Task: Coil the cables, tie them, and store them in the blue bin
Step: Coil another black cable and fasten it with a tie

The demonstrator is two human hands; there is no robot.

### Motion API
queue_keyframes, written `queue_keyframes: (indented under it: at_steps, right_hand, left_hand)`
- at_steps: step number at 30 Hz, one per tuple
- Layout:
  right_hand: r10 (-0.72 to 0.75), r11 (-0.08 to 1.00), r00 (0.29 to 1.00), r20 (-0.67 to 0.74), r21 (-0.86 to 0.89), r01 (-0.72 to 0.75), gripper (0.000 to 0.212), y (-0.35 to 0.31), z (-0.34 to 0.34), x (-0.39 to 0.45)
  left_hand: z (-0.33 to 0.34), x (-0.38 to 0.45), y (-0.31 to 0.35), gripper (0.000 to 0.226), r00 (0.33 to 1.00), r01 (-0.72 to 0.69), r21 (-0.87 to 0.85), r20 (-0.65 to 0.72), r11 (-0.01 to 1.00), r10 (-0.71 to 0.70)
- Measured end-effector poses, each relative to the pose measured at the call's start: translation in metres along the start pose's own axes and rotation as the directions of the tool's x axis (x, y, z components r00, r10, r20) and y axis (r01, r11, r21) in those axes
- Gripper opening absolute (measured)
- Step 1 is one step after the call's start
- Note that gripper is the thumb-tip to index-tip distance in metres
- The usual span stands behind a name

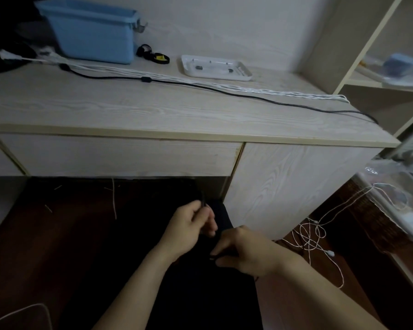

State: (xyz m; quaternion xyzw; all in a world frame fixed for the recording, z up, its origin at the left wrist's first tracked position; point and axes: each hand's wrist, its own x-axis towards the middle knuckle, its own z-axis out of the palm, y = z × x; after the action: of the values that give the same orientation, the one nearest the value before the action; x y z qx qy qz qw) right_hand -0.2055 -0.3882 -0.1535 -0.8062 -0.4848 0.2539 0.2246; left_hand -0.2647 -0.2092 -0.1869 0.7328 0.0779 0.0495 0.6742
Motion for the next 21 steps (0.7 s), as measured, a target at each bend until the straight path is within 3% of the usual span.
queue_keyframes:
  at_steps: [2, 4, 9, 10, 11, 12, 14, 15, 17, 19, 21]
  right_hand:
    - [-0.039, 0.998, 0.998, -0.049, 0.038, 0.041, 0.018, -0.001, 0.003, 0.0]
    - [-0.046, 0.998, 0.991, -0.126, 0.032, 0.05, 0.018, -0.001, 0.005, 0.0]
    - [-0.028, 0.984, 0.951, -0.307, 0.16, 0.081, 0.013, -0.007, 0.003, 0.001]
    - [-0.032, 0.98, 0.953, -0.301, 0.176, 0.089, 0.012, -0.008, 0.002, 0.002]
    - [-0.031, 0.978, 0.961, -0.276, 0.189, 0.086, 0.011, -0.008, 0.001, 0.001]
    - [-0.022, 0.978, 0.971, -0.239, 0.197, 0.071, 0.01, -0.008, 0.0, 0.0]
    - [-0.009, 0.98, 0.986, -0.166, 0.193, 0.041, 0.007, -0.008, 0.001, -0.003]
    - [-0.005, 0.981, 0.989, -0.146, 0.19, 0.033, 0.006, -0.007, 0.001, -0.004]
    - [-0.003, 0.98, 0.991, -0.136, 0.199, 0.03, 0.004, -0.007, 0.001, -0.004]
    - [-0.011, 0.978, 0.99, -0.144, 0.202, 0.041, 0.004, -0.006, 0.001, -0.003]
    - [-0.021, 0.979, 0.983, -0.184, 0.197, 0.058, 0.006, -0.006, 0.001, -0.002]
  left_hand:
    - [0.001, -0.001, 0.0, 0.024, 0.996, -0.009, 0.168, 0.092, 0.986, -0.006]
    - [0.0, -0.001, 0.001, 0.024, 0.994, -0.004, 0.211, 0.105, 0.977, -0.018]
    - [-0.001, -0.001, 0.009, 0.021, 1.0, -0.007, 0.253, -0.017, 0.967, 0.012]
    - [0.003, -0.002, 0.008, 0.022, 0.994, 0.017, 0.152, -0.109, 0.988, 0.0]
    - [0.007, -0.002, 0.008, 0.023, 0.976, 0.051, -0.05, -0.211, 0.997, -0.06]
    - [0.008, -0.001, 0.009, 0.023, 0.947, 0.061, -0.324, -0.279, 0.944, -0.157]
    - [0.003, 0.005, 0.01, 0.021, 0.899, -0.022, -0.755, -0.302, 0.655, -0.317]
    - [-0.003, 0.008, 0.008, 0.02, 0.891, -0.062, -0.839, -0.29, 0.54, -0.349]
    - [-0.01, 0.013, 0.002, 0.022, 0.892, -0.072, -0.897, -0.254, 0.436, -0.375]
    - [-0.008, 0.013, -0.001, 0.023, 0.905, -0.016, -0.884, -0.212, 0.468, -0.37]
    - [-0.002, 0.008, -0.001, 0.019, 0.937, 0.077, -0.775, -0.158, 0.627, -0.311]
